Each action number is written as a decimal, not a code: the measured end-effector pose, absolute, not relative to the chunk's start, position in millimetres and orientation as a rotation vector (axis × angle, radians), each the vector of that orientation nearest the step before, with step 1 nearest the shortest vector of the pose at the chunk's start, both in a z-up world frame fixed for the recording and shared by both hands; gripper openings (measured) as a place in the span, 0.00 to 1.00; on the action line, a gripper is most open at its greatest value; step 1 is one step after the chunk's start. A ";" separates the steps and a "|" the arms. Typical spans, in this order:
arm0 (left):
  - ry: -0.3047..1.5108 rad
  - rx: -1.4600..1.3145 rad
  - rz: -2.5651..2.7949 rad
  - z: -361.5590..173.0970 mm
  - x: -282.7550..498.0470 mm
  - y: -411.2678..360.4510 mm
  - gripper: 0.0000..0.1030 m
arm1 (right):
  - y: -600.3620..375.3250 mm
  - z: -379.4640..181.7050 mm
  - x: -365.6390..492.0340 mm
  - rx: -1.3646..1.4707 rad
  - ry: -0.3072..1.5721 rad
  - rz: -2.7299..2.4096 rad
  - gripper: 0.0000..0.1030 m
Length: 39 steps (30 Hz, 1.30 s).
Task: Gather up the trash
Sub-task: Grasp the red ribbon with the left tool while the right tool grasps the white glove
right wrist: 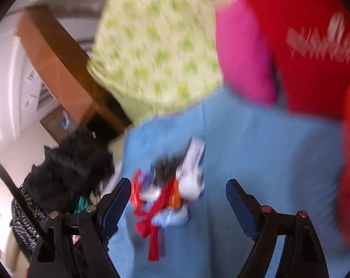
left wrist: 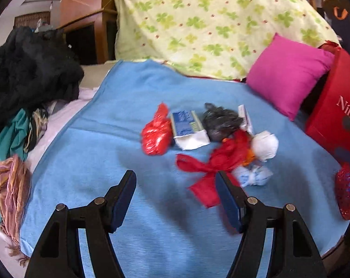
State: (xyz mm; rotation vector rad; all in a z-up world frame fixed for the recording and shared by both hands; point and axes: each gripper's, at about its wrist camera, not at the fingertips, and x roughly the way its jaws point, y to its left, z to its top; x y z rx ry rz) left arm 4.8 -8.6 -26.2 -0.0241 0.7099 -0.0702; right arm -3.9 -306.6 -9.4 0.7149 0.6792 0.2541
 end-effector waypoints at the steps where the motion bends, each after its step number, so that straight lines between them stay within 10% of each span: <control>1: 0.721 -0.044 -0.074 -28.8 4.1 -0.3 0.69 | -298.6 -22.2 7.8 0.754 0.729 0.277 0.82; 5: 0.770 -0.159 -0.093 -33.5 13.1 18.9 0.69 | -274.6 -59.6 37.7 0.814 0.882 0.296 0.63; 19: 0.821 -0.172 -0.143 -41.7 24.1 6.5 0.69 | -245.0 -116.0 74.8 0.968 1.022 0.206 0.60; 21: 0.822 -0.161 -0.156 -42.4 25.4 2.3 0.69 | -244.2 -116.8 79.3 0.972 1.021 0.203 0.33; 23: 0.826 -0.154 -0.172 -42.8 27.8 -1.8 0.69 | -247.7 -125.5 81.8 1.007 1.039 0.217 0.28; 39: 0.925 -0.046 -0.304 -66.4 67.4 -62.3 0.69 | -297.5 -54.9 45.5 0.789 0.820 0.158 0.25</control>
